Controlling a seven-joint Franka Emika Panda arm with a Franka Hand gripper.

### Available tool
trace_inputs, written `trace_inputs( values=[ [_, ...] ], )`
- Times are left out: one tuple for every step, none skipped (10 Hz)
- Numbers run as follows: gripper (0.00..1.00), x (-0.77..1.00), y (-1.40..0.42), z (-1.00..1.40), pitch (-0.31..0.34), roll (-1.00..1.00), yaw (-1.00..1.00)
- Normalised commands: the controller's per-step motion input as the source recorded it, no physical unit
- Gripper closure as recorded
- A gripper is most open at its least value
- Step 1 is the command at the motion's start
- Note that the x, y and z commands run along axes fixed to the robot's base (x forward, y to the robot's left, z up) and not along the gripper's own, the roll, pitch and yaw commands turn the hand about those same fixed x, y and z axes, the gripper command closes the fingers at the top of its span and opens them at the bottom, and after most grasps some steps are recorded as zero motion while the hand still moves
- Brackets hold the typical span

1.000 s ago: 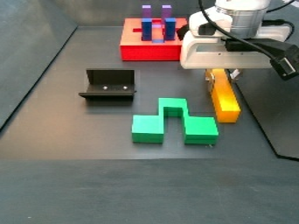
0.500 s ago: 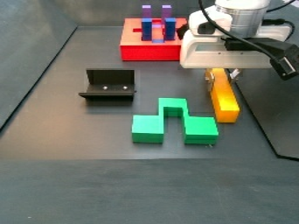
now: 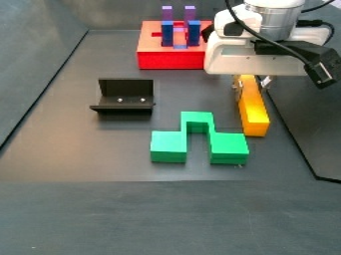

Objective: Pick up the yellow object. Move up. Move to above the board. Insert the yellow object.
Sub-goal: Pick up the yellow object, then move up.

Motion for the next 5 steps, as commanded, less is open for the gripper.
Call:
trace_inputs(
  values=[
    [1.00, 0.00, 0.00, 0.00, 0.000, 0.00, 0.00],
    [1.00, 0.00, 0.00, 0.00, 0.000, 0.00, 0.00],
    [1.00, 0.00, 0.00, 0.00, 0.000, 0.00, 0.00],
    [1.00, 0.00, 0.00, 0.00, 0.000, 0.00, 0.00],
    [1.00, 0.00, 0.00, 0.83, 0.000, 0.00, 0.00]
  ],
)
